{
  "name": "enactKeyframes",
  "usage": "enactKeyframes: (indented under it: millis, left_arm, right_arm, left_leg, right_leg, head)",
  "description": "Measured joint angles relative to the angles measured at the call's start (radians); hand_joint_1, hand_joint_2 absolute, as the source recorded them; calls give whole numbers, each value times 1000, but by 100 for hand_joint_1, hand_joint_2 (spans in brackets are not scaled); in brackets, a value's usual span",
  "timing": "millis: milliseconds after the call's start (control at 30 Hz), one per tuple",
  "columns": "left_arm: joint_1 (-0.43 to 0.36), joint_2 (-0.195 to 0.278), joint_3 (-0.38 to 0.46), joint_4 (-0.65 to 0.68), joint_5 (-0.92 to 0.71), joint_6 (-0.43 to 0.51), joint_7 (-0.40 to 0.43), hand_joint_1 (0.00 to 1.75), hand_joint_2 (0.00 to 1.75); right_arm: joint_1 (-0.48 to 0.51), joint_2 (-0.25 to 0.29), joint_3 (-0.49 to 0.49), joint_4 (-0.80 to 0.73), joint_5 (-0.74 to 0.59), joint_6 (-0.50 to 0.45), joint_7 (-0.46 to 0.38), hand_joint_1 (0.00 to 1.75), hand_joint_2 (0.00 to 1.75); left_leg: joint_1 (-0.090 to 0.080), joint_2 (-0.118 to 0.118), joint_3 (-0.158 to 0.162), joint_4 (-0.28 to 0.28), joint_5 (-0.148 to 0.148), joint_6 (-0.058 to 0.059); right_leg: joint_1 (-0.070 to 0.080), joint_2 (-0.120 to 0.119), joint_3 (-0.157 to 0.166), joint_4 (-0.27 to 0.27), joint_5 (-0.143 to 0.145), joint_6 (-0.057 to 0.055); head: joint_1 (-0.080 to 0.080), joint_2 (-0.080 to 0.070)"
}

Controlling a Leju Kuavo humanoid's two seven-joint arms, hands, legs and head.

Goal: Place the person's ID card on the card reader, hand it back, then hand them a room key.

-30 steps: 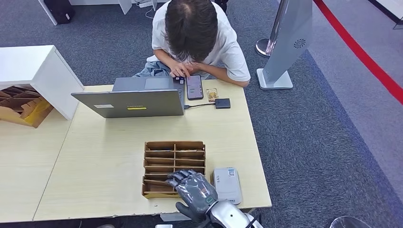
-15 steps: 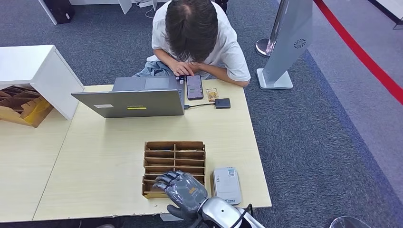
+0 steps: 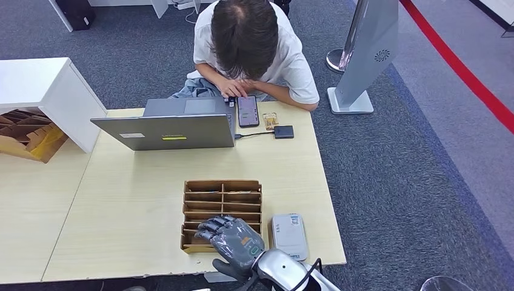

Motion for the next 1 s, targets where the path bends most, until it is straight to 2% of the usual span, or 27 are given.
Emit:
enactKeyframes:
  millis: [767, 1000]
  left_arm:
    - [23, 0, 40, 0, -5, 1, -12, 0, 0]
    - [25, -1, 52, 0, -21, 1, -13, 0, 0]
  right_arm:
    - [19, -4, -44, -39, -10, -26, 52, 61, 175]
    - [49, -4, -81, -21, 20, -81, 45, 61, 175]
  left_leg:
    - [0, 0, 0, 0, 0, 0]
    - [0, 0, 0, 0, 0, 0]
  right_leg:
    - [0, 0, 0, 0, 0, 0]
    - [0, 0, 0, 0, 0, 0]
  head:
    - [0, 0]
    - [0, 0]
